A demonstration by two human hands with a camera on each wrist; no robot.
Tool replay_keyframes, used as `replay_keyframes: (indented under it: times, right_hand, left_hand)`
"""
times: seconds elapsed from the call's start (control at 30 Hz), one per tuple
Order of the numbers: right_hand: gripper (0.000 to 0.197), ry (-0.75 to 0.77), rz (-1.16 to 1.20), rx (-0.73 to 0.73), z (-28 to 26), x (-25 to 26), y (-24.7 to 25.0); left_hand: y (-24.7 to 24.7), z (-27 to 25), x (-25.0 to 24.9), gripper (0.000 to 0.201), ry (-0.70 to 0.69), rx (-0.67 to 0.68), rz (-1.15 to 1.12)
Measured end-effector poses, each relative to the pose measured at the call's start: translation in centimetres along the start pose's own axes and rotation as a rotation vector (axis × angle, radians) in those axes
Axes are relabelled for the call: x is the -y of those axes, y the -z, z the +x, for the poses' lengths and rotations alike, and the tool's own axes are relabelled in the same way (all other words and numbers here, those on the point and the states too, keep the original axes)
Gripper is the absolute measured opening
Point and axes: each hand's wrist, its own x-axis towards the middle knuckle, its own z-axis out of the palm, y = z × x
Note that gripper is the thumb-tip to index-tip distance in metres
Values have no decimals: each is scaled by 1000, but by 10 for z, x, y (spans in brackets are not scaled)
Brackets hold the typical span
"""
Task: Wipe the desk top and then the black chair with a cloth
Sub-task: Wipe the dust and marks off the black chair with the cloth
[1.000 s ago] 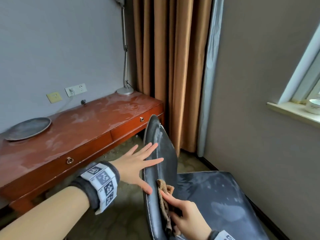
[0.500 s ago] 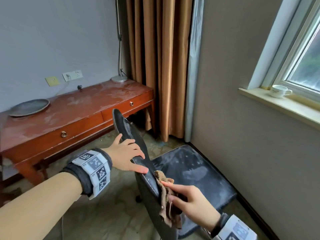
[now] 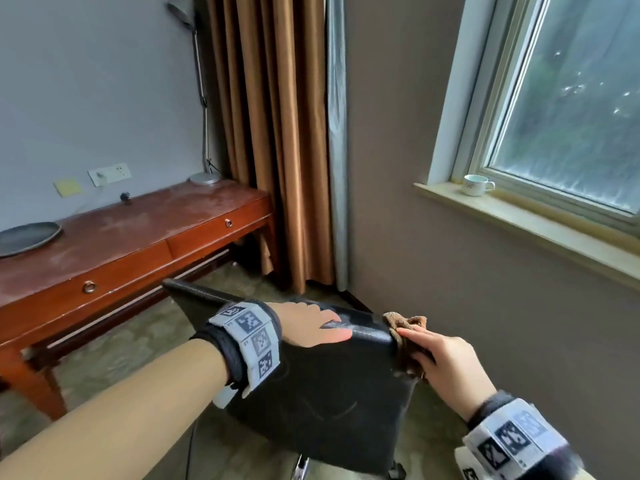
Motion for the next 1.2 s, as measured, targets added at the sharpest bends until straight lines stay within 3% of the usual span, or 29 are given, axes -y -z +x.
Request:
replay_keyframes:
  times: [0.13,0.27,0.37,0.43,0.5,0.6,0.67,0.73,0.8,1.0,1.2]
  right_hand:
    - [43,-98,-56,-67,4,-32,15]
    - [37,-333,-4,-55,9,-62,21]
    - [45,-379,-88,19,19,-79,26]
    - [51,-415,-138,97,33,-86,31]
    - [49,-427,-122,51,45,-88,35]
    - [42,-262,-26,-372,46,-70,28]
    - [45,-23,-18,-505,38,-35,13]
    - [45,223,-20,-411,31,-5,-9]
    - [44,344,-39,-294,30,5,-29]
    - [58,300,-12,-246,40,-45,-24]
    - [33,370,74,-299,62,-102,-8]
  left_hand:
    - [8,-11,11,48,-131,-23,-182]
    - [-8,-35,70,44,-19,-147,-262]
    - [-37,-57,121,39,78,-261,-309]
    - [-50,-63,135,37,71,-324,-386]
    - [-56,-59,136,34,47,-382,-437]
    - [-59,-51,127,27,35,-449,-525]
    - [-63,-48,120,27,52,-454,-582]
    - [-66,-46,110,28,72,-464,-606]
    - [-68,-43,99,28,87,-488,-608]
    - [-77,-33,55,18,164,-507,-606]
    - [-86,-18,-23,24,278,-740,-566]
